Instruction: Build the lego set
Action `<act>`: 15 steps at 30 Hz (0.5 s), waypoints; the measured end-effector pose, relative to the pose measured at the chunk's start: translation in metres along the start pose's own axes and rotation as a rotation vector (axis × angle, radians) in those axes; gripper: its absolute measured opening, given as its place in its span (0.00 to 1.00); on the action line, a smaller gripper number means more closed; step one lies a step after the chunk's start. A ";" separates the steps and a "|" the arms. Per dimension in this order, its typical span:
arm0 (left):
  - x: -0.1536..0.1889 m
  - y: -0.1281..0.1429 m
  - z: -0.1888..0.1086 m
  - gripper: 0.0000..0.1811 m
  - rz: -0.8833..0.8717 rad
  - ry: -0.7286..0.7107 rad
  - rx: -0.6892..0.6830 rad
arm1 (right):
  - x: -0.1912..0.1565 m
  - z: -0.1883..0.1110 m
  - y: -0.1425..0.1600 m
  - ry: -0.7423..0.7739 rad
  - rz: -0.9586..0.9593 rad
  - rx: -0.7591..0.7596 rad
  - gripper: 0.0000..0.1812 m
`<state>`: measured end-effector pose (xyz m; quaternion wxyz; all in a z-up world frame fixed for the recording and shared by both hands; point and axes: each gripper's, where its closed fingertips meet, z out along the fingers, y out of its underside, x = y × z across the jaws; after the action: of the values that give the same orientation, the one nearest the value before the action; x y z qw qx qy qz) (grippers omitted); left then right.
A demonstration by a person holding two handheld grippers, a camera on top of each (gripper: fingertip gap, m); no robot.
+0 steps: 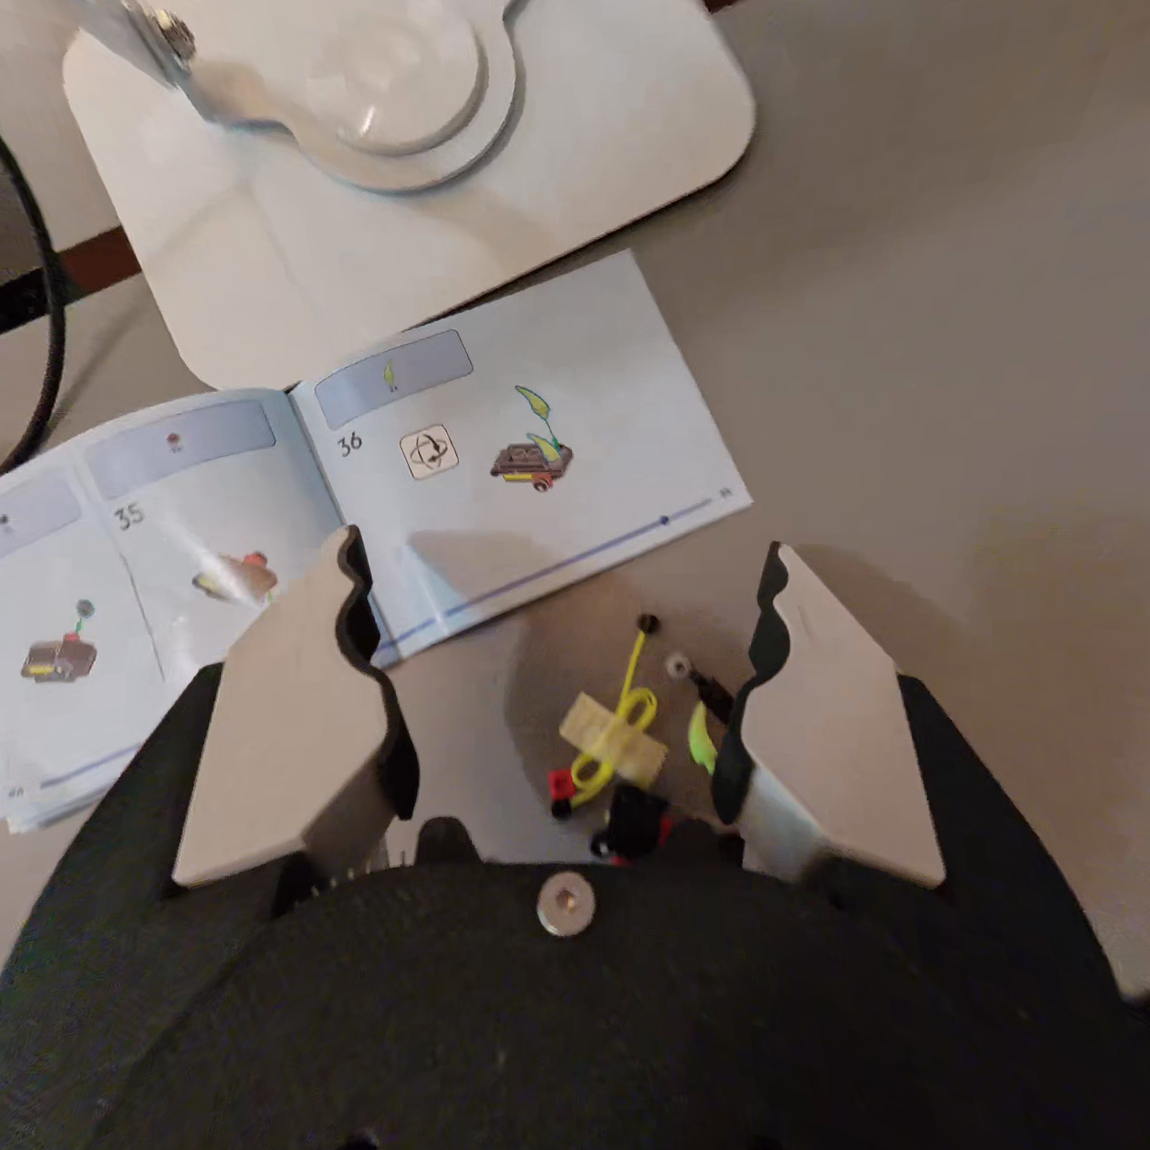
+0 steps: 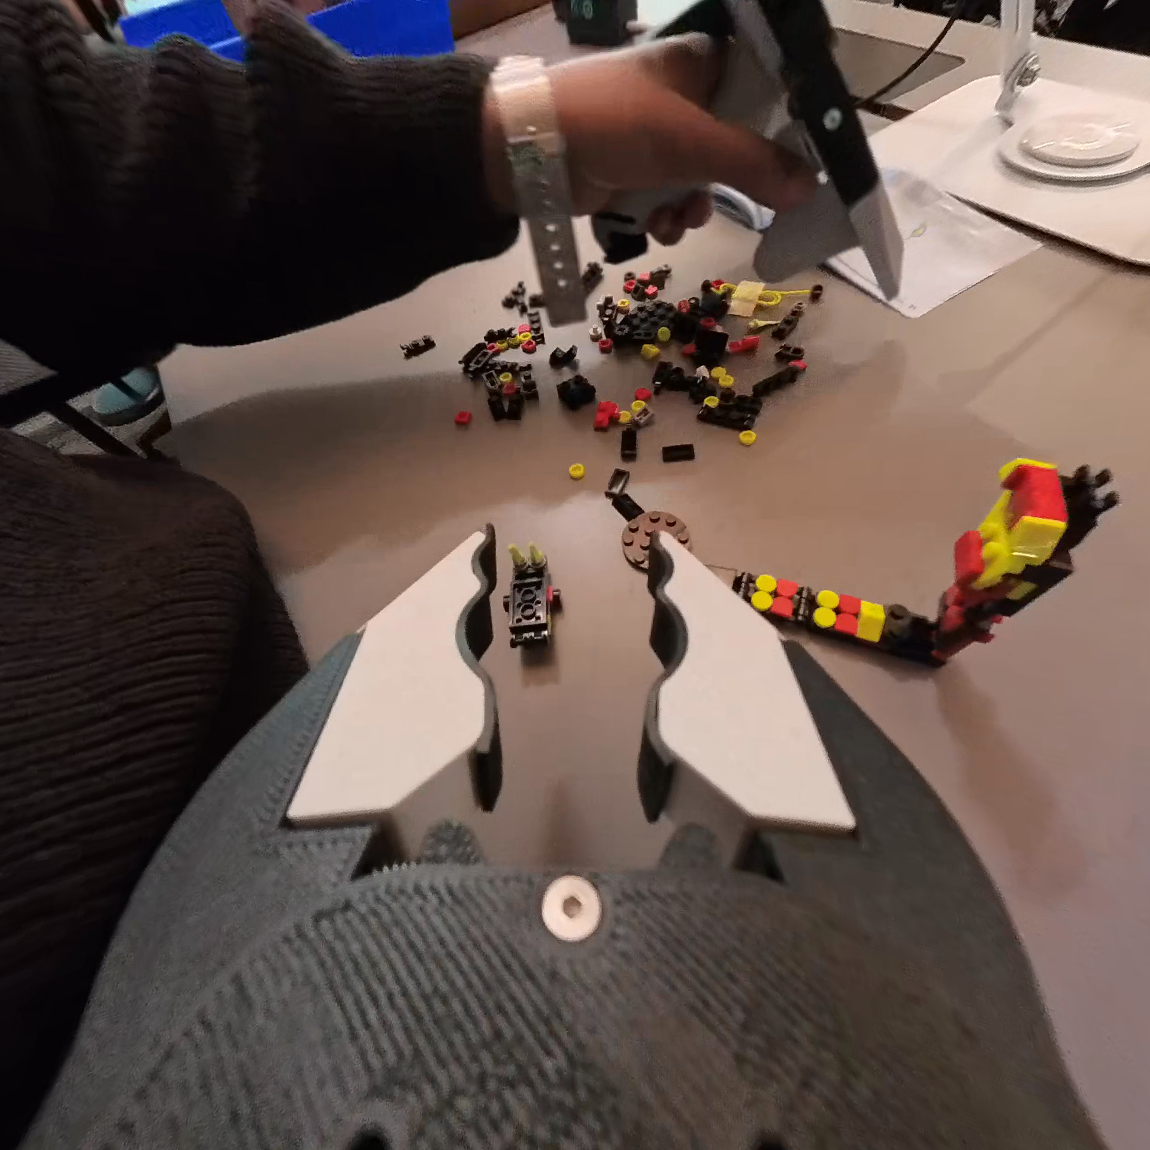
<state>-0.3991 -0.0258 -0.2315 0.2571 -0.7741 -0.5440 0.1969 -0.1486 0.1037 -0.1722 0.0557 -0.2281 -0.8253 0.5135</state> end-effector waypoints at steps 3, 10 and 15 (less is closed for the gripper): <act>-0.005 -0.001 0.019 0.66 -0.015 -0.016 -0.035 | 0.001 -0.001 0.000 -0.016 0.021 0.009 0.26; -0.001 -0.002 0.020 0.43 -0.053 0.036 -0.020 | 0.003 -0.001 -0.002 -0.063 0.097 0.038 0.26; 0.001 -0.004 0.018 0.41 -0.082 0.079 0.006 | 0.004 0.000 -0.002 -0.066 0.111 0.044 0.26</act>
<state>-0.4118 -0.0206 -0.2433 0.2883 -0.7575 -0.5643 0.1572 -0.1533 0.1048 -0.1706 0.0048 -0.2553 -0.8013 0.5411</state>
